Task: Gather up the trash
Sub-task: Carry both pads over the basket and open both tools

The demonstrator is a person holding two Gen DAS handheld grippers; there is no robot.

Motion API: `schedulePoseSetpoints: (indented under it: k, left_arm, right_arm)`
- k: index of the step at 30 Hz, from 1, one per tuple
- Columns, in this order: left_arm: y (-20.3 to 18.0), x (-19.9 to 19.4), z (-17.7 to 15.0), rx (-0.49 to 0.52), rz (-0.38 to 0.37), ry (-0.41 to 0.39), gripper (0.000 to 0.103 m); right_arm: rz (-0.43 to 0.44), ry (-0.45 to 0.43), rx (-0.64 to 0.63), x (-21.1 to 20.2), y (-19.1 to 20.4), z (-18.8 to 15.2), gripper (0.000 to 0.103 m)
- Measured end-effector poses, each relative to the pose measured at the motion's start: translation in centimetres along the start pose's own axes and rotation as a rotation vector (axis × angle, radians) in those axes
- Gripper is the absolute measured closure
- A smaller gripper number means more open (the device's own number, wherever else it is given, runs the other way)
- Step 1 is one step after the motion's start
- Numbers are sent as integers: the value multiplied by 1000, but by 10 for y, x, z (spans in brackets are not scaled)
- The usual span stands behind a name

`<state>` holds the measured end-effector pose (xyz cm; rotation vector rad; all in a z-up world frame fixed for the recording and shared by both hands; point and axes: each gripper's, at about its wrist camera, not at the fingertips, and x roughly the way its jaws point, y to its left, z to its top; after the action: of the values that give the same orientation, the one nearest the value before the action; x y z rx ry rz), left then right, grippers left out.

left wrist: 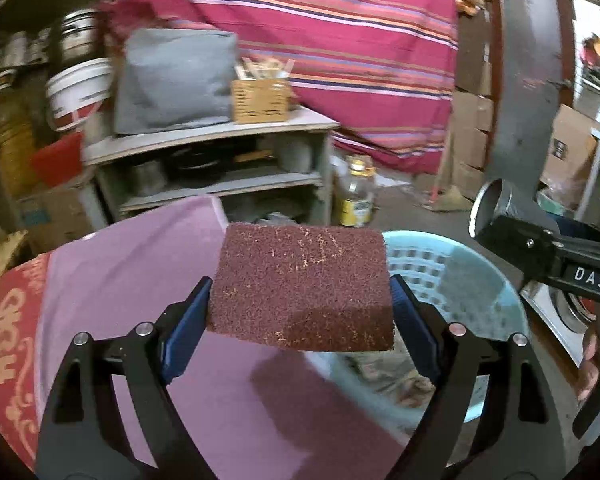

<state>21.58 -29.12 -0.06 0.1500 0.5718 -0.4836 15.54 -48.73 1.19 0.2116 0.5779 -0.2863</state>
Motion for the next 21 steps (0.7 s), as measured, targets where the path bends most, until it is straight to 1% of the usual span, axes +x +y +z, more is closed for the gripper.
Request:
schedulePoseSetpoints:
  k: [4,6,8,11,13,14,15,18,21]
  left_arm:
    - [-31,19,3,38,-20,13,19]
    - [-40,25,5,45,-22,17,19]
    - [-44,34,8,48,-26,29,19]
    - [-46,47,10,67,-27,65,18]
    - [-44,50,10,76,5,67,14]
    - [-41,49,11,73,13,64,10]
    - [-37,47,10,65,22,60,9]
    - [-19,41,10,26,29,58,9]
    - [2,29,11,-9,64,40,9]
  right_arm:
    - [-16,-8,40,-4,-26,-1,16]
    - [-17,-13,66,-6,-37,-2,16]
    - [-9,-17,81,-7,-40,-2,16]
    - [-6,-18,67,-5,-37,-1,16]
    - [-2,-14,60,-3,-34,-2,16]
    - [0,-11,59,-1,-33,-2,16]
    - [5,-6,58,1,-31,-2,16]
    - [15,5,47,4,-23,-3,16]
    - [25,19,27,10,-10,-3,16]
